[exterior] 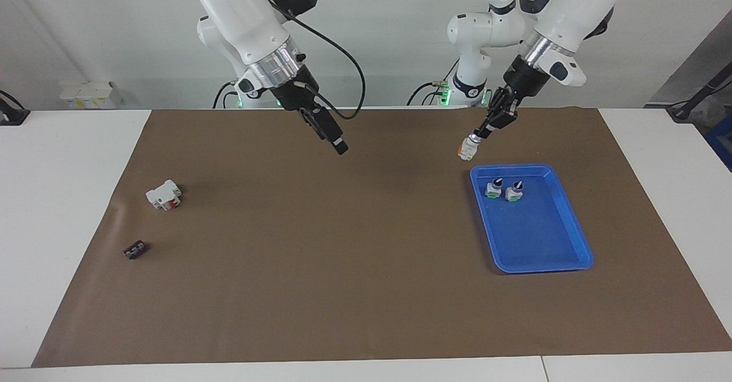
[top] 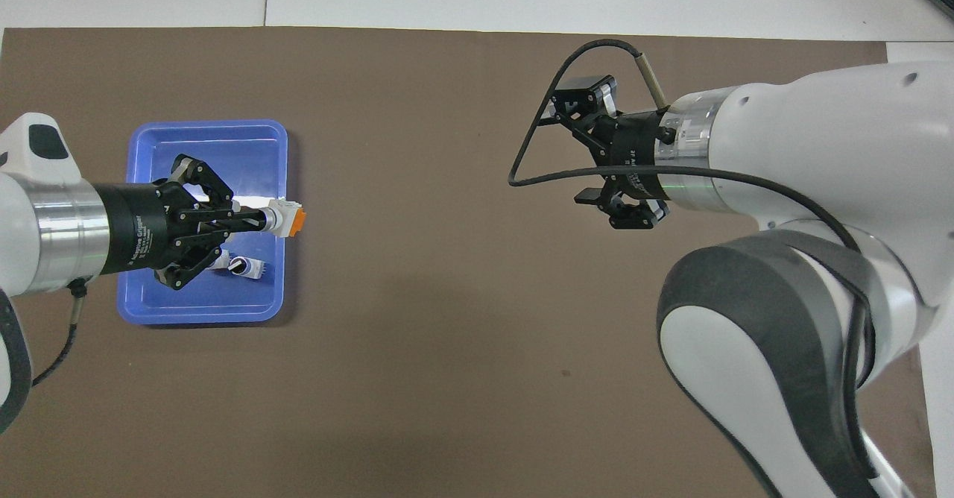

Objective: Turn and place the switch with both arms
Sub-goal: 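Pull the switch with the left gripper while the right gripper opens, then lower the switch into the blue tray while the right gripper withdraws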

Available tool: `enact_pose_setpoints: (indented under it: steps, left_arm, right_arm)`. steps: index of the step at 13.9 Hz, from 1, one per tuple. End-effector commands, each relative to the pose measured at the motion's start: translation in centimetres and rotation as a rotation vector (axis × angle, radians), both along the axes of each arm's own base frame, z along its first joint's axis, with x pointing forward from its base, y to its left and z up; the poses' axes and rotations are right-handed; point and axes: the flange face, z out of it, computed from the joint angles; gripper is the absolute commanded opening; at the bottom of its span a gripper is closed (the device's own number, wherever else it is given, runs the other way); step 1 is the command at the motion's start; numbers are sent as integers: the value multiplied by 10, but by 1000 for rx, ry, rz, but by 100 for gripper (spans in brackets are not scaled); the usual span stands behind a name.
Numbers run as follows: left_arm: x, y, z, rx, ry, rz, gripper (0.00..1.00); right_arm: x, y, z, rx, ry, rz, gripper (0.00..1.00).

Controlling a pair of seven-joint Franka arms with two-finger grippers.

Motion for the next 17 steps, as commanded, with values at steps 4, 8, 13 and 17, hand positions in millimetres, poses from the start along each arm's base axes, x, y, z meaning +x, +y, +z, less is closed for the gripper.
enact_pose_setpoints:
  steps: [4,8,13,17]
  left_arm:
    - [14,47,-71,270,-175,-422,0]
    - [48,61,-134,384,-248,-718,0]
    - [60,68,-171,508,-280,-1093,0]
    - [53,69,-190,497,-262,-1170,0]
  right_arm:
    - [2,-93,-11,-382,-18,443,100]
    - [-14,-146,7,-447,22,580,100]
    - [-47,-205,35,-465,86,708,100]
    - [-55,-213,54,-474,92,699,100]
